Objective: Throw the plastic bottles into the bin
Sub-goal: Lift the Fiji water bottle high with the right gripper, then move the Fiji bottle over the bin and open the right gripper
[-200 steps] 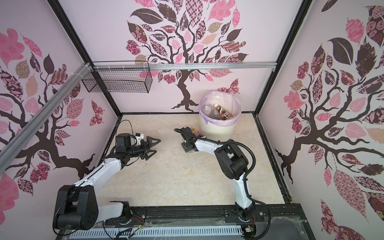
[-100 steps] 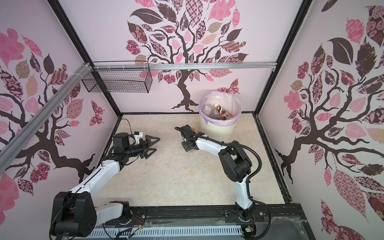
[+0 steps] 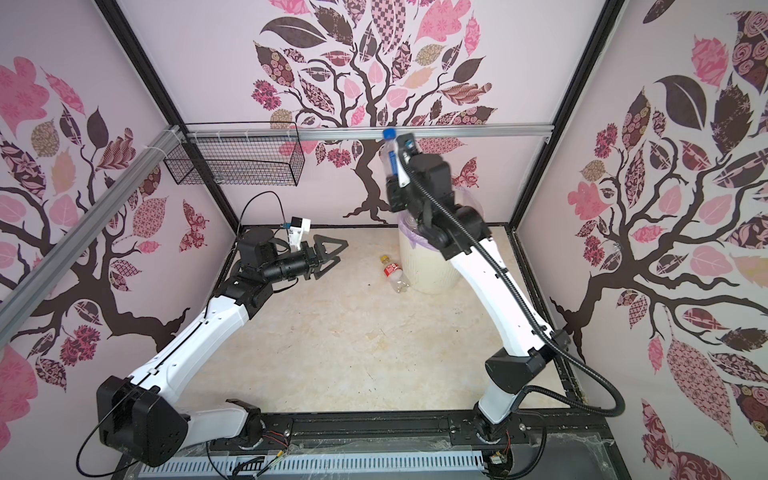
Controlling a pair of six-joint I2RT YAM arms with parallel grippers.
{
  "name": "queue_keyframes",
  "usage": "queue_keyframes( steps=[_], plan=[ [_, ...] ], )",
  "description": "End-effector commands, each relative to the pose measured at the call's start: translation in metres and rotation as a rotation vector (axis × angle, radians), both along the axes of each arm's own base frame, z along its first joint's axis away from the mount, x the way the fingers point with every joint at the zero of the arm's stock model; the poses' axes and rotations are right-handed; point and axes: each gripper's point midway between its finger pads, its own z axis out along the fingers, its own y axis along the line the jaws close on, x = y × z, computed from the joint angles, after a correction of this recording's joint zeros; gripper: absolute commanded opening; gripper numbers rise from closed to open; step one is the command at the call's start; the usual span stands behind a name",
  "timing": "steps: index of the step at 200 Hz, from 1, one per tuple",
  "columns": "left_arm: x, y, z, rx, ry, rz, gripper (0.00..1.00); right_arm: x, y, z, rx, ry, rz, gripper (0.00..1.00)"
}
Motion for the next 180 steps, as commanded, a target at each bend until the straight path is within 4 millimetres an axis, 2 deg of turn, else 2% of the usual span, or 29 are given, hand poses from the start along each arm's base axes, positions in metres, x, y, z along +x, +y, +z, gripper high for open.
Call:
queue_keyframes(
  steps=[1,10,23,39,52,67,84,98,143,180],
  plan=[
    [0.004,-0.008,0.013,0.009,-0.055,0.002,0.98,-0.013,-0.059,0.033,0.012,-0.060,-0.154,0.48],
    [0.004,-0.010,0.012,0.009,-0.051,0.001,0.98,-0.007,-0.072,0.032,0.012,-0.058,-0.182,0.49],
    [0.005,-0.010,0.007,0.009,-0.042,0.002,0.98,0.009,-0.087,0.012,0.015,-0.007,-0.220,0.51],
    [0.005,-0.010,-0.001,0.015,-0.028,0.003,0.99,0.032,-0.098,-0.030,0.015,0.090,-0.246,0.54],
    [0.004,-0.010,-0.006,0.019,-0.018,0.003,0.98,0.050,-0.101,-0.078,-0.020,0.185,-0.270,0.58],
    [0.003,-0.010,-0.011,0.024,-0.009,0.003,0.99,0.063,-0.100,-0.122,-0.056,0.268,-0.284,0.69],
    [0.002,-0.009,-0.017,0.034,0.001,0.000,0.99,0.068,-0.106,-0.145,-0.073,0.316,-0.336,0.87],
    [0.001,-0.009,-0.021,0.041,0.011,-0.001,0.98,0.065,-0.106,-0.141,-0.043,0.294,-0.331,0.99],
    [0.002,-0.009,-0.030,0.034,0.031,0.001,0.98,0.049,-0.103,-0.101,0.022,0.210,-0.287,0.99],
    [-0.001,-0.008,-0.032,0.030,0.038,0.003,0.98,0.036,-0.100,-0.084,0.059,0.188,-0.248,0.99]
  ],
)
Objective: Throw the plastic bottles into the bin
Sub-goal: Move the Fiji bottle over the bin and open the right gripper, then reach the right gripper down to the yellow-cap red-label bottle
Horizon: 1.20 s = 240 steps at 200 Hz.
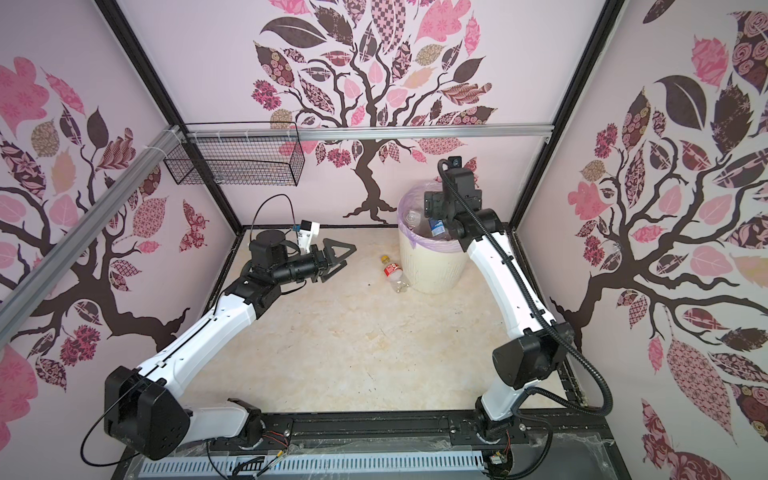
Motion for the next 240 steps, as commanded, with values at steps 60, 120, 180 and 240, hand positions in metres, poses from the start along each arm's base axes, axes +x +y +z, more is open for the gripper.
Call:
queue_keyframes(
  steps=[60,120,180,240],
  plan=[
    [-0.010,0.006,-0.006,-0.010,0.012,0.013,0.98,-0.041,0.069,0.039,-0.006,-0.100,0.159,0.99],
    [-0.006,0.067,-0.044,-0.083,0.124,0.122,0.98,-0.066,0.178,-0.045,-0.125,0.025,0.364,0.99],
    [-0.017,0.096,-0.074,-0.108,0.193,0.158,0.98,-0.064,0.227,-0.151,-0.218,0.201,0.427,1.00],
    [-0.019,0.107,-0.093,-0.133,0.239,0.177,0.99,-0.046,0.233,-0.262,-0.333,0.395,0.418,0.99]
  ],
)
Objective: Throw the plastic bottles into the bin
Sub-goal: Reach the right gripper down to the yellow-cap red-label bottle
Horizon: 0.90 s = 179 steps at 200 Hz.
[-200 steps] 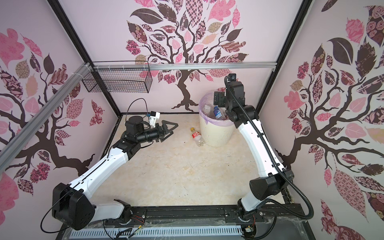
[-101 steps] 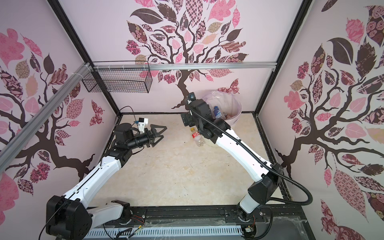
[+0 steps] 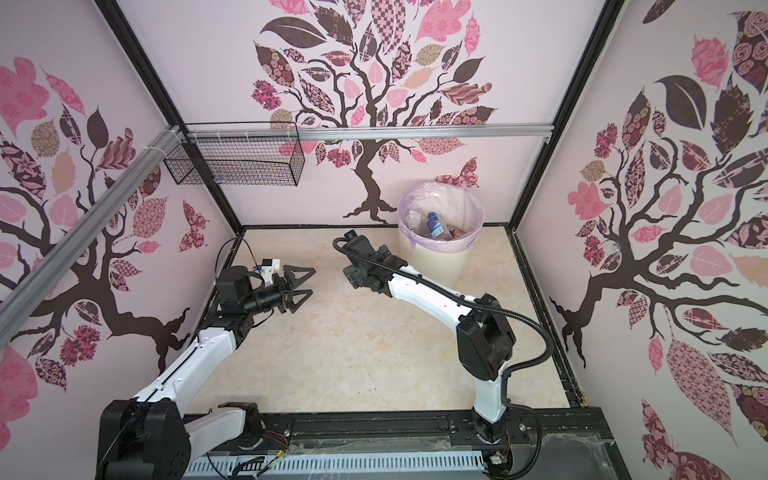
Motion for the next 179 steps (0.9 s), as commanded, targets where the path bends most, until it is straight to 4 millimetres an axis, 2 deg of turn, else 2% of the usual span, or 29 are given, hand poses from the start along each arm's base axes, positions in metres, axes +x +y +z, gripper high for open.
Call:
queue_keyframes(
  steps=[1,36,63,100,179],
  plan=[
    [-0.004,-0.003,0.002,-0.014,-0.024,-0.024,0.98,0.010,-0.002,-0.038,-0.043,0.052,-0.027,1.00],
    [-0.002,-0.002,-0.002,-0.007,-0.015,-0.024,0.98,0.026,-0.015,-0.080,-0.106,0.128,-0.061,1.00],
    [0.002,-0.003,0.000,-0.007,-0.019,-0.031,0.98,0.038,-0.037,-0.101,-0.163,0.156,-0.120,0.99],
    [0.005,-0.004,-0.004,0.000,-0.013,-0.035,0.98,0.050,-0.062,-0.113,-0.168,0.175,-0.159,1.00],
    [0.007,-0.004,-0.005,0.008,-0.008,-0.042,0.98,0.059,-0.094,-0.131,-0.192,0.200,-0.198,0.99]
  ],
)
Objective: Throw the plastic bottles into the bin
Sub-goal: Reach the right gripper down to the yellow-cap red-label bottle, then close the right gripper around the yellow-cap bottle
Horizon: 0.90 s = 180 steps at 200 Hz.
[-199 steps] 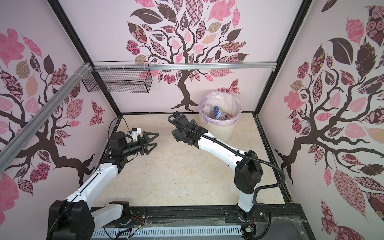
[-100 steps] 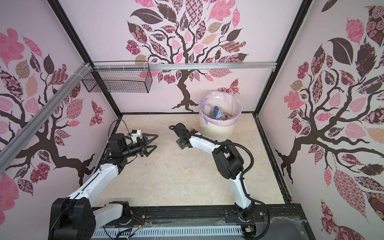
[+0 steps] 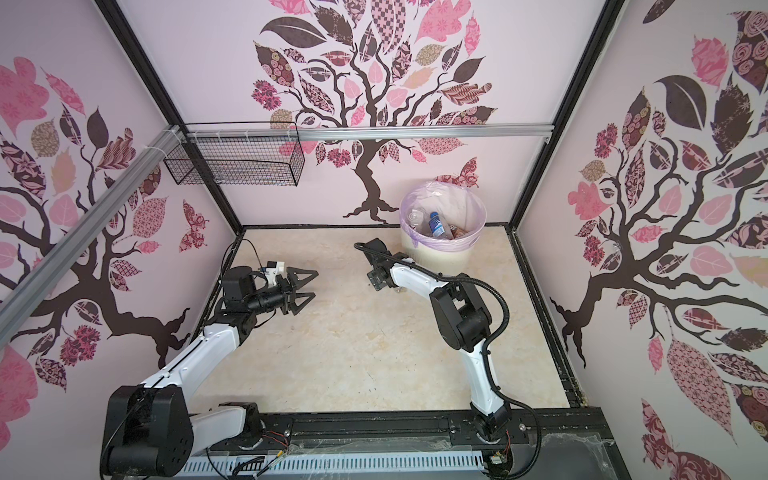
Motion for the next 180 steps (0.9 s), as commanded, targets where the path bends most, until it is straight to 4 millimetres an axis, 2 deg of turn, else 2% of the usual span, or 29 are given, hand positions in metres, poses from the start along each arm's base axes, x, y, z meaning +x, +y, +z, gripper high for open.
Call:
queue_keyframes(
  steps=[1,68,104,136,180],
  plan=[
    [0.003,-0.001,0.009,0.008,-0.043,-0.013,0.98,0.002,-0.019,-0.026,-0.049,0.038,-0.029,0.99],
    [0.001,-0.001,0.007,0.008,-0.035,-0.012,0.98,0.000,-0.015,-0.043,-0.040,0.077,-0.013,0.97],
    [0.001,-0.001,0.007,0.008,-0.036,-0.012,0.98,-0.003,-0.015,-0.055,-0.041,0.103,-0.017,0.86],
    [0.000,-0.001,0.008,0.006,-0.037,-0.013,0.98,-0.006,-0.013,-0.061,-0.048,0.122,-0.016,0.71],
    [-0.004,-0.001,0.011,0.002,-0.042,-0.013,0.98,-0.011,-0.002,-0.045,-0.013,0.123,-0.008,0.53]
  ],
)
